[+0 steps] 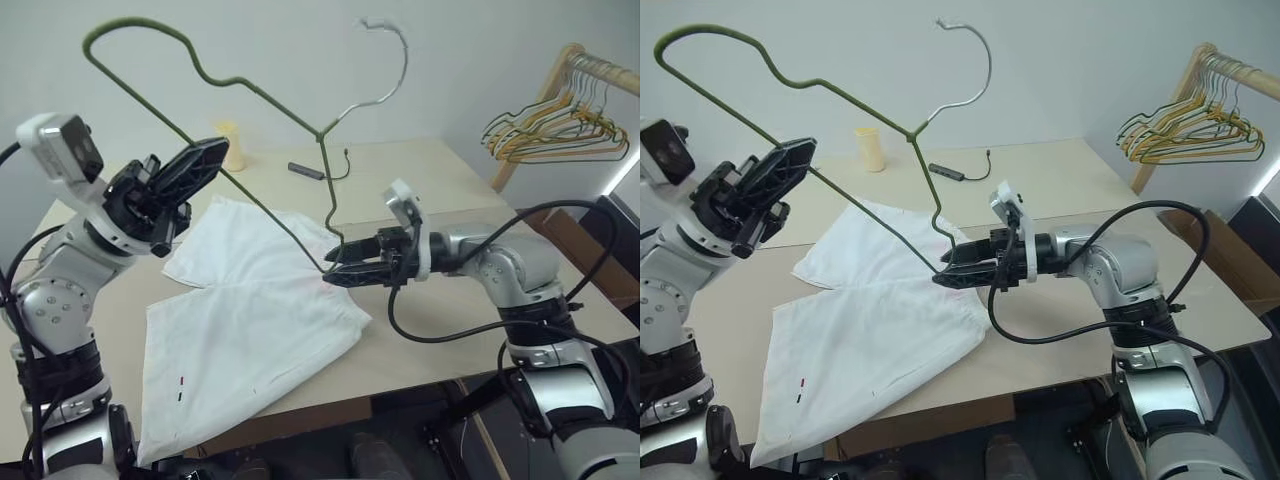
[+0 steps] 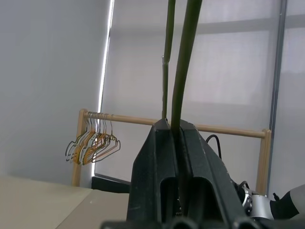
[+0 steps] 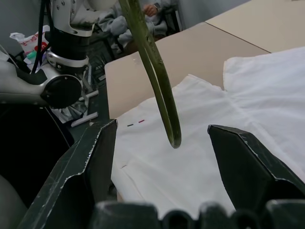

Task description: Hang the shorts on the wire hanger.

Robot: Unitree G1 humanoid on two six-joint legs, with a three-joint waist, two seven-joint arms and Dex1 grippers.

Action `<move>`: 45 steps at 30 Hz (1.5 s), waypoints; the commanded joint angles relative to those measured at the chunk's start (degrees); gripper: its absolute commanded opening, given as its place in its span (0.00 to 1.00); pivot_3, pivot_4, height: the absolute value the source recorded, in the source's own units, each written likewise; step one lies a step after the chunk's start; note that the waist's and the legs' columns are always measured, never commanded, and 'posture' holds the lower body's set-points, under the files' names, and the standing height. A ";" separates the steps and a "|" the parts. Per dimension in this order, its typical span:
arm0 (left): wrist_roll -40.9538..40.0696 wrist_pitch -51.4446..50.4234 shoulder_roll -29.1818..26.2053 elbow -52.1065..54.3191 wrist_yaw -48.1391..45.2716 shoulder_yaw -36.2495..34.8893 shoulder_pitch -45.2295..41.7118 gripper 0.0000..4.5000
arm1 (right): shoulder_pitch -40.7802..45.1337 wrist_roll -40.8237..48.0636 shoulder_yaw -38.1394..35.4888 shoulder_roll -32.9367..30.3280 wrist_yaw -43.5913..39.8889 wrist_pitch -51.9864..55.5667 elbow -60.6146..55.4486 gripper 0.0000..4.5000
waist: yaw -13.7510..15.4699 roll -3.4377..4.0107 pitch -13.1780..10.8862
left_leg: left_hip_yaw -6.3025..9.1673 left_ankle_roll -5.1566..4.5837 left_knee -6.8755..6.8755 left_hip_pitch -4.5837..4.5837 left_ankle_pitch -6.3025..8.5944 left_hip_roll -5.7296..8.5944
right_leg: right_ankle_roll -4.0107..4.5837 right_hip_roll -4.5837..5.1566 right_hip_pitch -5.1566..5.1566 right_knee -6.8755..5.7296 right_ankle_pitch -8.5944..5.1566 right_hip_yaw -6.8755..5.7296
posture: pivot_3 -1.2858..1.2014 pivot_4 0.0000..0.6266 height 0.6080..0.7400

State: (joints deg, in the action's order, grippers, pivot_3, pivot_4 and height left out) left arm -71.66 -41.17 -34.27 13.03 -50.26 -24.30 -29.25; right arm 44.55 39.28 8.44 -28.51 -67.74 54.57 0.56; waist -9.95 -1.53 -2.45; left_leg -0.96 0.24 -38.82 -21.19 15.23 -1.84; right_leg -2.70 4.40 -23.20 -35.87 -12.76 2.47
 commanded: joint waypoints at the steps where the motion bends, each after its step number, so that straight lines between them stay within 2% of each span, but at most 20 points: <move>1: -1.36 1.34 0.05 1.82 0.70 -1.51 -0.23 0.00 | 2.07 1.42 -1.21 0.55 -0.24 0.33 -0.64 0.80 | 0.03 0.00 0.00 | 0.00 0.00 0.00 0.00 0.00 0.01 | 0.00 0.00 0.00 -0.01 0.00 0.00 | 0.47 0.00 1.00; 3: -1.61 1.28 0.12 2.25 1.09 -1.38 0.07 0.00 | 2.29 1.82 -1.41 1.03 -0.29 0.69 -0.33 0.80 | 0.06 0.00 0.00 | 0.00 0.00 0.00 -0.01 0.00 0.01 | 0.00 0.01 0.00 0.00 0.00 0.00 | 0.47 0.00 1.00; 6: -1.27 1.18 -0.06 2.64 1.21 -1.02 0.55 0.00 | 2.73 1.85 -1.56 1.47 -0.41 0.80 0.25 0.68 | 0.14 0.00 0.00 | 0.00 0.00 0.00 -0.02 0.00 0.01 | 0.00 0.01 0.00 0.01 0.00 0.00 | 0.47 0.00 1.00; 10: -1.42 1.15 0.30 2.60 1.78 -0.97 0.91 0.00 | 3.39 1.84 -1.90 1.90 0.04 1.11 1.45 0.34 | 0.23 0.00 0.00 | 0.00 0.00 0.00 0.00 0.00 0.01 | 0.00 0.00 0.00 0.00 0.00 0.00 | 0.47 0.00 1.00; 14: -0.72 1.42 0.93 2.11 1.74 -0.49 1.26 0.00 | 3.94 1.72 -1.99 2.60 0.56 1.14 2.33 0.05 | 0.24 0.00 0.00 | -0.01 0.00 0.00 -0.01 0.00 0.01 | 0.00 0.00 0.00 0.00 0.00 0.00 | 0.47 0.00 1.00; 15: -0.57 1.56 1.17 1.87 1.91 -0.31 1.35 0.00 | 3.95 1.55 -1.93 2.71 0.51 1.03 2.39 0.00 | 0.23 0.00 0.00 | 0.00 0.00 0.01 0.00 0.00 0.01 | 0.00 0.00 -0.01 0.00 0.00 0.00 | 0.47 0.00 1.00; 21: 2.09 3.45 2.58 0.22 2.90 0.63 2.43 0.00 | 3.44 1.01 -1.77 2.88 0.28 0.29 1.34 0.00 | 0.38 0.00 0.00 | 0.00 0.00 0.01 -0.01 0.00 0.01 | 0.00 0.01 -0.01 0.01 0.00 0.00 | 0.47 0.00 1.00; 24: 4.91 3.43 2.39 -0.70 4.06 2.16 3.59 0.17 | 3.19 2.18 -3.07 2.83 1.30 1.61 0.59 0.00 | 0.36 0.00 0.00 | -0.01 0.00 -0.01 -0.01 0.00 0.01 | 0.01 0.01 -0.01 0.00 0.00 0.00 | 0.47 0.00 1.00; 27: 8.36 3.48 1.55 -0.63 5.08 3.76 4.95 0.39 | 2.89 3.97 -5.03 2.71 2.66 3.25 -0.25 0.00 | 0.35 0.00 0.00 | -0.01 0.00 0.00 -0.01 0.00 0.02 | 0.01 0.01 0.00 0.01 0.00 0.00 | 0.47 0.00 1.00; 30: 15.14 3.74 -1.70 -0.23 3.94 7.30 8.05 0.61 | 2.37 5.96 -7.34 1.71 4.30 5.75 -1.24 0.00 | 0.28 0.01 0.00 | -0.01 0.00 0.02 -0.05 0.00 0.01 | 0.01 0.00 -0.04 0.02 0.00 -0.01 | 0.46 0.00 1.00; 35: 30.28 7.34 -9.50 0.77 2.34 15.16 14.73 0.97 | -1.75 9.64 -10.72 -5.58 6.83 15.41 -3.84 0.00 | 0.39 0.02 -0.01 | -0.03 0.00 0.05 -0.05 0.00 0.02 | 0.01 0.01 -0.04 0.06 -0.01 -0.01 | 0.46 0.00 1.00; 39: 39.00 10.09 -13.57 2.88 1.44 19.48 16.99 0.99 | -4.73 9.64 -12.24 -10.76 11.40 25.12 -0.66 0.00 | 0.78 0.02 -0.02 | -0.06 0.00 0.04 -0.05 0.00 0.00 | 0.03 0.01 -0.05 0.06 -0.01 -0.03 | 0.46 0.00 1.00; 45: 42.76 12.06 -14.74 6.02 -1.82 21.97 19.18 0.99 | -10.65 5.18 -6.93 -19.65 11.87 29.11 5.63 0.00 | 1.27 0.07 -0.05 | -0.22 -0.09 0.09 -0.10 0.07 -0.01 | 0.03 0.03 -0.11 0.17 -0.05 0.05 | 0.46 0.00 1.00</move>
State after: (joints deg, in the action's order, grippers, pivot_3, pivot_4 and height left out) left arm -29.91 -30.61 -48.38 16.91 -51.54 -2.39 -9.33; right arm 33.16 45.35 0.64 -46.78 -55.95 82.85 5.56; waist -8.68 -1.45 -2.51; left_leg -1.18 0.15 -38.75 -21.29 15.30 -1.86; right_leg -2.67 4.42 -23.32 -35.72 -12.81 2.51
